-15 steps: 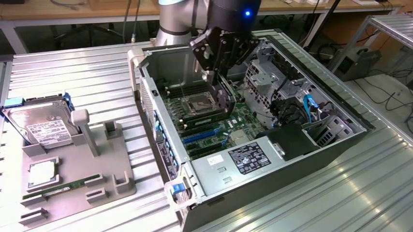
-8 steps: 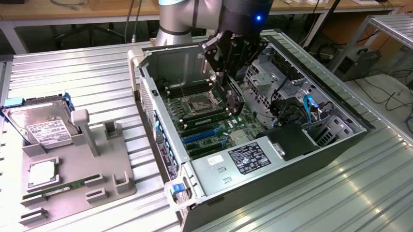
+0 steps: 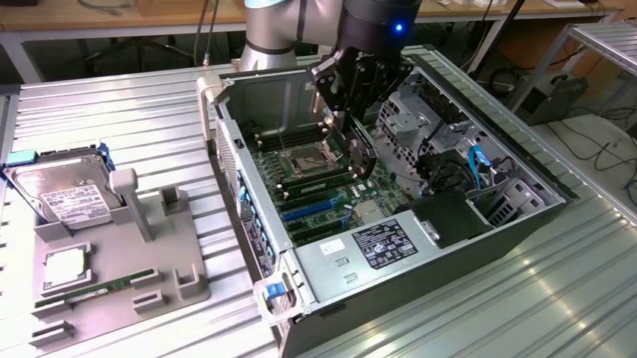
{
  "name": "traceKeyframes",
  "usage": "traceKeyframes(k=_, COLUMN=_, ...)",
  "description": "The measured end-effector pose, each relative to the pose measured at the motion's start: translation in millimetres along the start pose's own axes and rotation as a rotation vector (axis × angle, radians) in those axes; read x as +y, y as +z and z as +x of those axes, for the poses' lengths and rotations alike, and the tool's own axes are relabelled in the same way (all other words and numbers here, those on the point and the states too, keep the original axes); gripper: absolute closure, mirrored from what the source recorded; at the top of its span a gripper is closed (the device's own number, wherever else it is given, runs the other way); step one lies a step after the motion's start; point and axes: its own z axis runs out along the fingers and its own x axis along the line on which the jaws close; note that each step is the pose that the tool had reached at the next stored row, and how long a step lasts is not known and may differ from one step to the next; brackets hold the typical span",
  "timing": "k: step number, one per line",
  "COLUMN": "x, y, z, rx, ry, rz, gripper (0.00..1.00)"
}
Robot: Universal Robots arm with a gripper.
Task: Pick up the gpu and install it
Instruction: 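Insert the gpu into the slot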
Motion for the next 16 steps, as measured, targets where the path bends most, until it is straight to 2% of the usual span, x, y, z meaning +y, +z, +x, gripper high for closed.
traceKeyframes(k=8, x=0.0, y=0.3, z=0.0, rx=0.0000, ry=-0.005, rz=0.0000, gripper=0.74)
traceKeyframes(k=12, x=0.0, y=1.9, z=0.0, rx=-0.0001, ry=-0.085, rz=-0.0015, gripper=0.74)
traceKeyframes(k=16, x=0.0, y=4.5, z=0.1, rx=-0.0001, ry=-0.204, rz=-0.0036, gripper=0.74)
